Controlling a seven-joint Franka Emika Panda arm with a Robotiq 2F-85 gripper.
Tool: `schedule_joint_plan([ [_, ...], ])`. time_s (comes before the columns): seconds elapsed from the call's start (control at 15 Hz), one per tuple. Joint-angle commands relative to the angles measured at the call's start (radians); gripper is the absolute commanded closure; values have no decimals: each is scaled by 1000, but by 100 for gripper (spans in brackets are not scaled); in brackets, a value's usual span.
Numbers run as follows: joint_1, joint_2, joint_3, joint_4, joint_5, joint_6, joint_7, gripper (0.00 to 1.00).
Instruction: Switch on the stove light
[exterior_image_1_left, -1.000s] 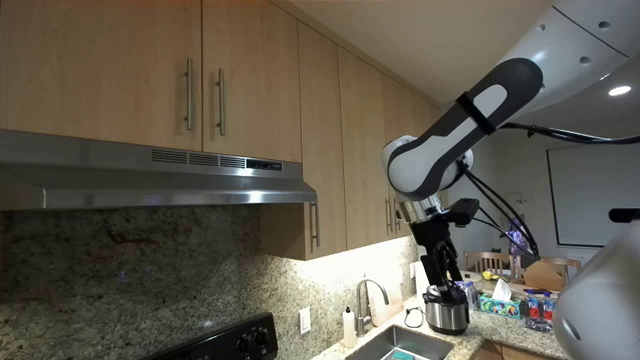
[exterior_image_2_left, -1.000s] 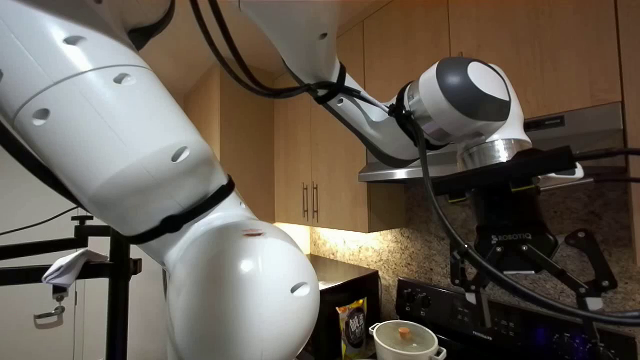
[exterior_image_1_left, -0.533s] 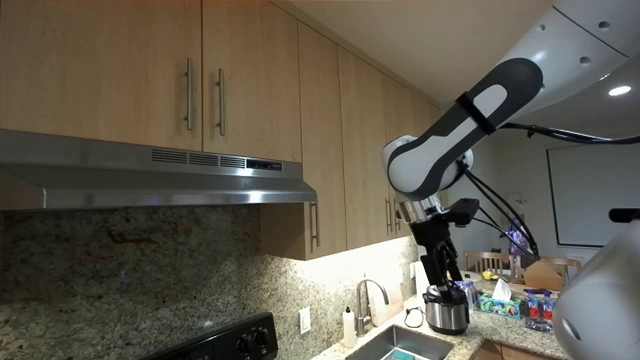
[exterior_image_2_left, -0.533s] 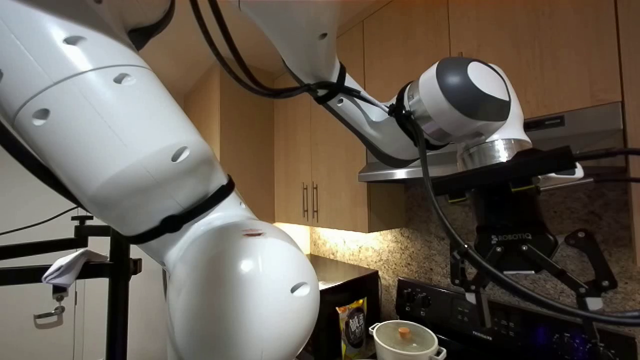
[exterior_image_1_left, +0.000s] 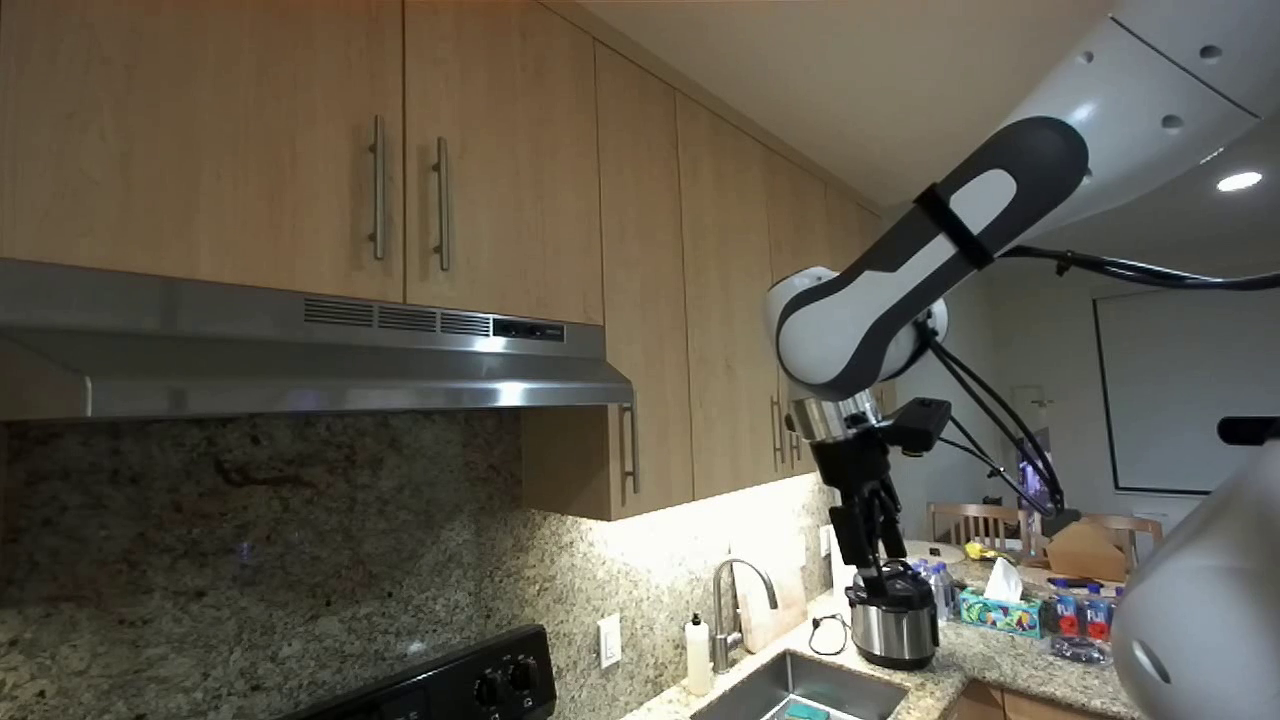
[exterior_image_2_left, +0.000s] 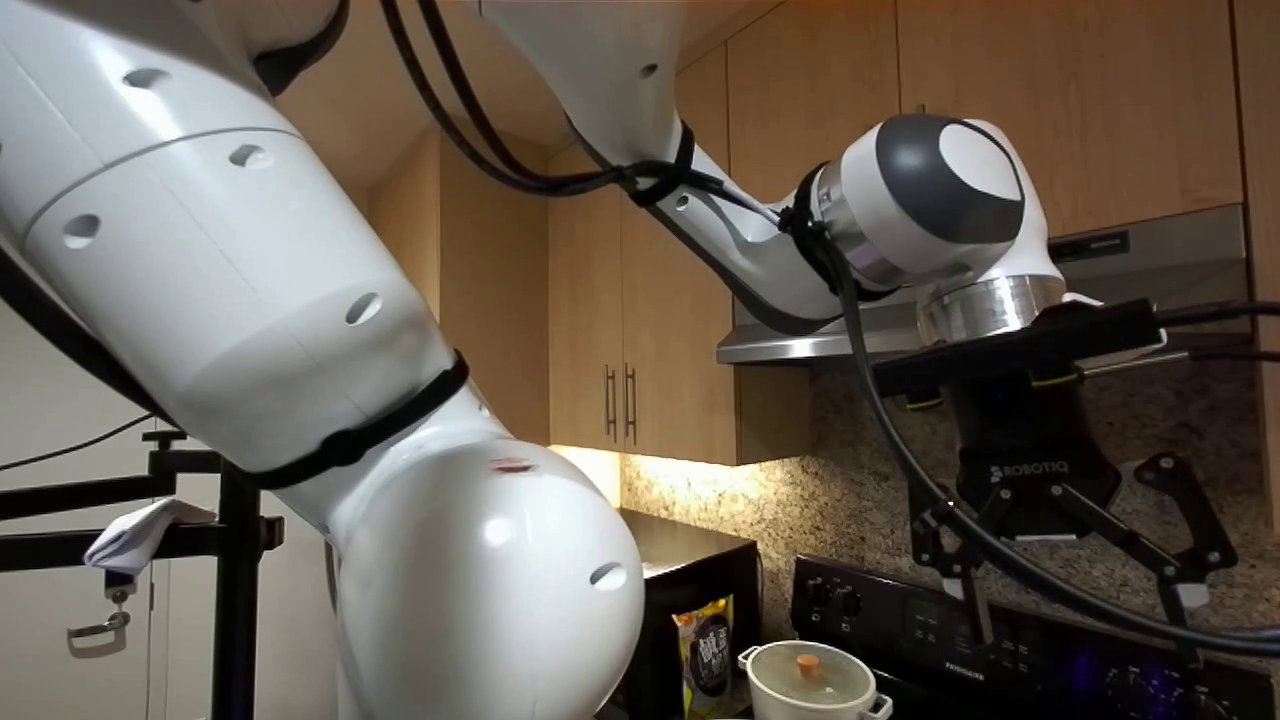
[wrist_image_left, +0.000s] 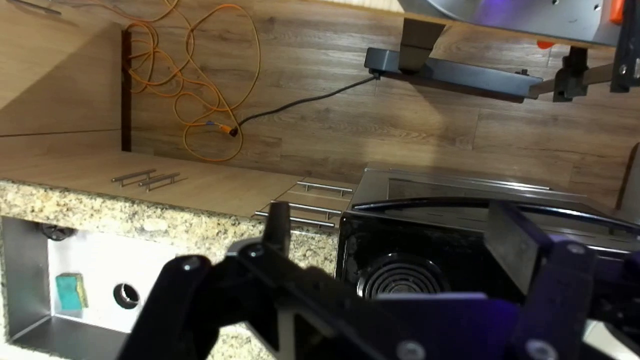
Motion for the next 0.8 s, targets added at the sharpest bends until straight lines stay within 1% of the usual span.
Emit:
schedule_joint_plan([
  [0.0,10,-16,-15,-22,-40,87,-63,0],
  [0.27,20,-22,-34,-40,-57,213,-143,0],
  [0.33,87,-34,64,83,22,70,-97,0],
  [0.4,98,-31,75,96,31,68,-98,0],
  [0.47,133,-29,95,130,44,56,-111,0],
  [0.6,185,-16,159,224,59,13,-75,0],
  [0.73,224,4,201,301,68,-6,-51,0],
])
